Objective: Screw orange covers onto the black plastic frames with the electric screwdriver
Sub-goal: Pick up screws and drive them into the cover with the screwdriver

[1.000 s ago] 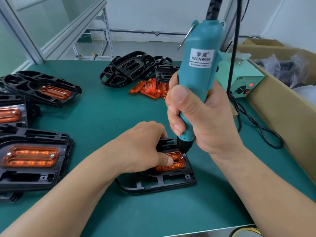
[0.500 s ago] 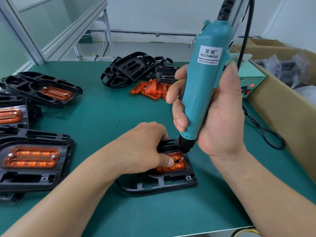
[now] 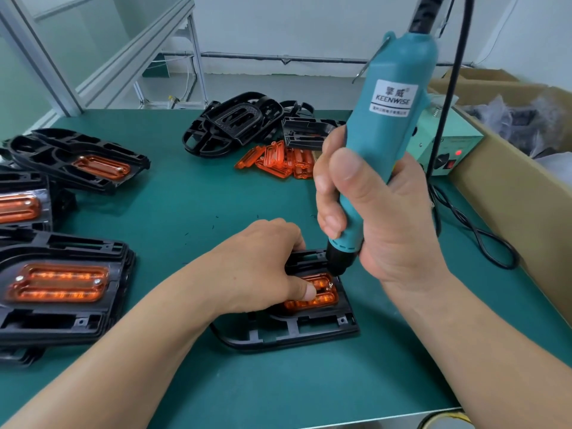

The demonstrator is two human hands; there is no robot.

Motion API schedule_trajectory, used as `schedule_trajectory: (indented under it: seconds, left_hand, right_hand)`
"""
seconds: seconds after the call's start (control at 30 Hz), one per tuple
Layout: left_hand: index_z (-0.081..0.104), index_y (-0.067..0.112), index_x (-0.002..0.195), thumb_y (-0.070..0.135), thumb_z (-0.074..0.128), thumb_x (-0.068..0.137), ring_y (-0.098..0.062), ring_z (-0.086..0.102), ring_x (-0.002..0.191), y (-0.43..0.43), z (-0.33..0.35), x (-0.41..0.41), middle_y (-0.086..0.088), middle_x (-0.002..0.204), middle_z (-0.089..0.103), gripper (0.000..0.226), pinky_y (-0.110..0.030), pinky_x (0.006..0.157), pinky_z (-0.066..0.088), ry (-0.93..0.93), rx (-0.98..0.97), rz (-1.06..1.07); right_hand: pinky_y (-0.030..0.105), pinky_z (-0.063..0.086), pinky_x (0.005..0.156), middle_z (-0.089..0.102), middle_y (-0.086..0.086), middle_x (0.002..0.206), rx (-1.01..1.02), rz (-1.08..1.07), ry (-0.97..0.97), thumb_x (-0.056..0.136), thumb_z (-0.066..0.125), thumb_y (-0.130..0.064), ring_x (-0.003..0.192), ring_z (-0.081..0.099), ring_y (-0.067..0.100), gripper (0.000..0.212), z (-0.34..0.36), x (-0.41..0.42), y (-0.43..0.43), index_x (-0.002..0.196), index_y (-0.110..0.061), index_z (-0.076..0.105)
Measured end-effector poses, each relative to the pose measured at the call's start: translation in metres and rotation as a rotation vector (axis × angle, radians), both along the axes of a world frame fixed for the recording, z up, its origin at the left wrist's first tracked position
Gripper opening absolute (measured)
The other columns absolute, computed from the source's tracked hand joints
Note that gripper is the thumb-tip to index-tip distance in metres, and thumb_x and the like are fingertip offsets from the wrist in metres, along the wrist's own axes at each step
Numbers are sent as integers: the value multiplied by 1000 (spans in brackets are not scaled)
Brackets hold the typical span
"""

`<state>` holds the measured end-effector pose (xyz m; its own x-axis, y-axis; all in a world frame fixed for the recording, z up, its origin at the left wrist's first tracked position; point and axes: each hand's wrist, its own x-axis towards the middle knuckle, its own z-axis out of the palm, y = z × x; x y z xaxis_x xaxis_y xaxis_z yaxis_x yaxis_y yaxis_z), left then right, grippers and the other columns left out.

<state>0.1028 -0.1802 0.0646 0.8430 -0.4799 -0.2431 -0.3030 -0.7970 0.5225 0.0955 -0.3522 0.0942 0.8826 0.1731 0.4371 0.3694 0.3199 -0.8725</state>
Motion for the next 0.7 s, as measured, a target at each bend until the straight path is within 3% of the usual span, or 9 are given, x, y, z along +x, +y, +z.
schedule_trajectory:
  seconds: [0.1, 0.3, 0.4, 0.5, 0.6, 0.7]
  left_hand:
    - [56, 36, 97, 53, 83, 78, -8, 59, 92, 0, 1, 0, 13, 102, 57, 38, -40, 85, 55, 5, -11, 3]
    - [58, 33, 102, 51, 83, 78, -11, 62, 93, -1, 2, -1, 12, 102, 60, 39, -42, 87, 55, 0, -15, -7]
    - [59, 33, 112, 53, 82, 78, -13, 62, 103, 0, 0, 0, 12, 111, 61, 46, -43, 92, 54, 6, -20, -16]
    - [58, 36, 115, 55, 82, 79, -12, 61, 106, 1, 0, 1, 13, 115, 60, 48, -42, 94, 54, 2, -19, -17]
    - [55, 38, 102, 55, 82, 80, -4, 54, 99, 1, -1, -1, 16, 106, 54, 39, -36, 89, 51, -17, -13, -5]
    - [52, 39, 102, 57, 80, 81, -1, 51, 99, 4, -2, -2, 17, 105, 52, 39, -32, 89, 48, -42, 2, -28]
  right_hand:
    - [29, 41, 48, 42, 17, 67, -21, -26, 20, 96, 70, -16, 44, 42, 20, 11, -1, 0, 1, 101, -14, 60]
    - [29, 42, 49, 51, 14, 67, -51, 7, 24, 94, 70, -13, 42, 42, 24, 13, -1, 3, 2, 103, -14, 61]
    - [30, 44, 51, 69, 16, 88, -80, 55, -29, 98, 66, -16, 44, 46, 23, 19, -2, 5, -2, 115, -9, 59]
    - [30, 45, 53, 71, 22, 103, -52, 106, -91, 99, 68, -23, 45, 49, 24, 26, -1, 6, -3, 117, -7, 58]
    - [29, 46, 54, 69, 21, 102, 86, 80, -213, 98, 70, -38, 50, 55, 18, 39, 5, 7, -11, 117, -6, 58]
    - [26, 43, 49, 68, 11, 97, 211, -22, -219, 101, 65, -38, 51, 54, 14, 33, 9, 14, -28, 114, -9, 55]
